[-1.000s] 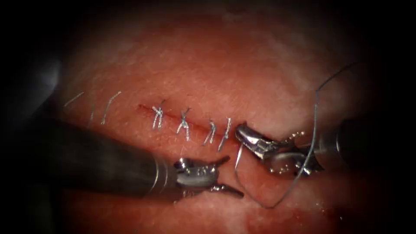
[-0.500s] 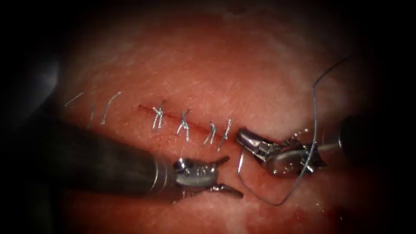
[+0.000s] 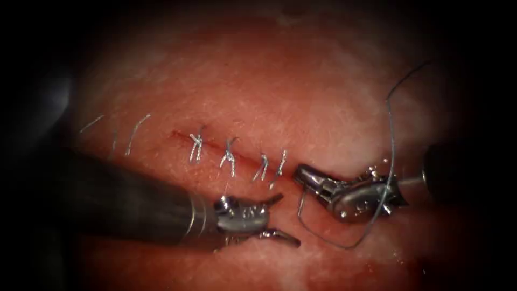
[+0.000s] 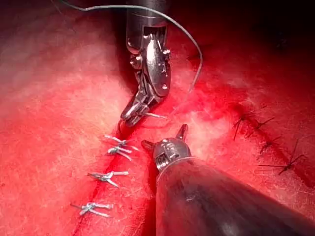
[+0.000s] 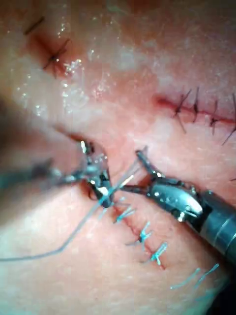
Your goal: Wound Closure
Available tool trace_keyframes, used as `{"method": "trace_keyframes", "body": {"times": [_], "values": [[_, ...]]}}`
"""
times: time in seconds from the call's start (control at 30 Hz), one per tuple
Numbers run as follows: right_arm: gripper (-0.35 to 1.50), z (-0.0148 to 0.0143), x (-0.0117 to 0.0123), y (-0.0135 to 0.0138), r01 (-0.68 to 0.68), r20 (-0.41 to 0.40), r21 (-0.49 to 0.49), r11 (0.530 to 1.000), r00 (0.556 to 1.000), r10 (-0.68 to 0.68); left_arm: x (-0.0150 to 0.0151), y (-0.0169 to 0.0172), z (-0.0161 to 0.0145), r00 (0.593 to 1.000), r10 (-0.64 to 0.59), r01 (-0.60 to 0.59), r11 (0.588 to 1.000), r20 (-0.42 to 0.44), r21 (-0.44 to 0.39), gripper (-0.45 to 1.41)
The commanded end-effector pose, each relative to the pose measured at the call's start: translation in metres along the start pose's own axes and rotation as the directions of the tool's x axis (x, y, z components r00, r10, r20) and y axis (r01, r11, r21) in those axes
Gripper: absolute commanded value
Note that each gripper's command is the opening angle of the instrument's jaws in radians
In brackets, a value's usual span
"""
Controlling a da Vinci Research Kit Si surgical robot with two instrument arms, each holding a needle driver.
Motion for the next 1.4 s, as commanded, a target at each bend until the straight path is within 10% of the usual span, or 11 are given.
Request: {"method": "trace_keyframes", "body": {"times": [0.03,0.43,1.4], "values": [[-0.35,0.0002,0.0004,-0.0011,-0.040,0.000,0.003,0.999,0.999,0.040,-0.0009,0.0009,0.0007,1.000,-0.003,0.003,1.000,0.003,-0.004,0.78],[-0.35,0.0004,-0.0007,0.0003,-0.238,0.002,0.006,0.971,0.971,0.238,-0.0006,0.0010,0.0013,1.000,-0.005,0.005,1.000,0.001,-0.017,0.73],[-0.35,0.0004,-0.0006,-0.0024,-0.217,0.025,0.056,0.975,0.976,0.216,-0.0010,0.0007,0.0018,1.000,-0.001,0.001,1.000,0.003,-0.014,0.74]]}}
